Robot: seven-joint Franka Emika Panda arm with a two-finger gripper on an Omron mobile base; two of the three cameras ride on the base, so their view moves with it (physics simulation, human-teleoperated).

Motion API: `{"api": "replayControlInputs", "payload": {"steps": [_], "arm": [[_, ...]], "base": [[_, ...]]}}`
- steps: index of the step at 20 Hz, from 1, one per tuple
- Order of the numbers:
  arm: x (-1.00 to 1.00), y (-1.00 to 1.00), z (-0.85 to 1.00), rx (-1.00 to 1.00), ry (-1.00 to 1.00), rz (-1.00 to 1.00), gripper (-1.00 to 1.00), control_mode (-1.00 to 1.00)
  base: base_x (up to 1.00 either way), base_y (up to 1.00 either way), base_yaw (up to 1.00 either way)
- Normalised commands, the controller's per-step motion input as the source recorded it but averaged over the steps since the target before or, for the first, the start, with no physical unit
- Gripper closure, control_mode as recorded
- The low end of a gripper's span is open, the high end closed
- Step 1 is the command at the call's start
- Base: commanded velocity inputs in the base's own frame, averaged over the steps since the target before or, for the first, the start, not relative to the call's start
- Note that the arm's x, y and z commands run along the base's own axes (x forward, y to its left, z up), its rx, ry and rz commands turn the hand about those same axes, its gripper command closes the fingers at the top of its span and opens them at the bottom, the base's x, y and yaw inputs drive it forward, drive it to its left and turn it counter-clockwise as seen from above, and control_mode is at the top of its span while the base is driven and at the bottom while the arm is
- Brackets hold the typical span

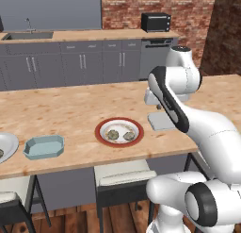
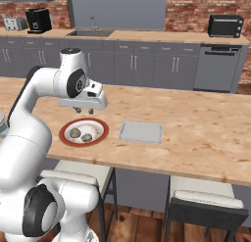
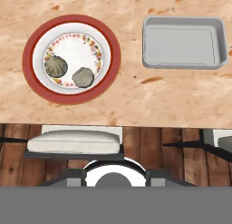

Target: Place two dumplings into each of the tupperware containers and then place the containers in the fridge.

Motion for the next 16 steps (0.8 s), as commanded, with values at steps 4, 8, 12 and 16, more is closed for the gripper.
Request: {"api": "replayControlInputs", "payload": {"steps": [4, 8, 12, 16], "arm": [[-0.02, 0.00, -0.08, 0.00, 0.00, 0.01, -1.00, -1.00], [0.04, 0.33, -0.50, -0.03, 0.00, 0.02, -1.00, -1.00], [0.32, 0.40, -0.70, -0.01, 0.00, 0.05, -1.00, -1.00], [0.43, 0.14, -0.61, 0.00, 0.00, 0.08, -1.00, -1.00]], "base": [[0.00, 0.00, 0.00], [0.00, 0.00, 0.00], [0.00, 0.00, 0.00], [0.00, 0.00, 0.00]]}}
